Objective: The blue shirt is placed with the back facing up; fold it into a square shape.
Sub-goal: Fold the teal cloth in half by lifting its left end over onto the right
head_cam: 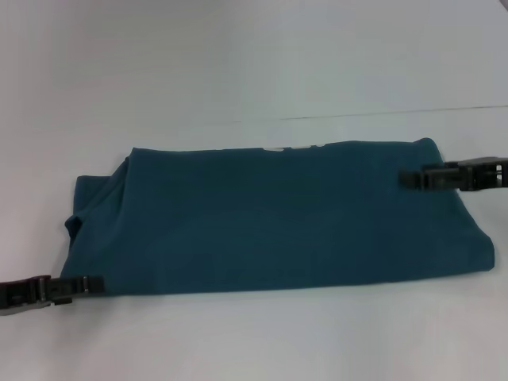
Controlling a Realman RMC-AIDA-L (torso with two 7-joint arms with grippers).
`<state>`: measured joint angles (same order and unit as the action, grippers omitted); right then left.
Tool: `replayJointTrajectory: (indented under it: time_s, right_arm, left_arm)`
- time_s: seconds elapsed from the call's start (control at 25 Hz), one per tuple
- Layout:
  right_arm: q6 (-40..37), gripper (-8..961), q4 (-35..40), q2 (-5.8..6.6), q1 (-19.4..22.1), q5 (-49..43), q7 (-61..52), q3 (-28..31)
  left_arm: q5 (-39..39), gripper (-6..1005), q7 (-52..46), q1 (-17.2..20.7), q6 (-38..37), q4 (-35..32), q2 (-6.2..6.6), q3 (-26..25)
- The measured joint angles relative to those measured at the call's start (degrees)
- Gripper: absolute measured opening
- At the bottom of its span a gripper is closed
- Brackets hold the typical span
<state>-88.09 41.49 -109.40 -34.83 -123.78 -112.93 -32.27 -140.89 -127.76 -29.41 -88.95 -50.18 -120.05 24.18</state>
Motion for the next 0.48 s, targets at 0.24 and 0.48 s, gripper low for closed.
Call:
replayJointTrajectory:
  time_s: [0.24,0.48]
  right_arm:
    - [-4.17,913,0.02,0.33,-0.10,-0.32,1.61,-0.98]
    - [-3.40,914,0.09,0.35,0.12,-0.32,1.22,-0.43]
  left_arm:
    - [-0.42,847,-1.39,0.25,0.11,0.17,-0.19,1.19]
    - [-1.51,846,-3.13,-0.15,0.69,0.35,-0.16,1.42]
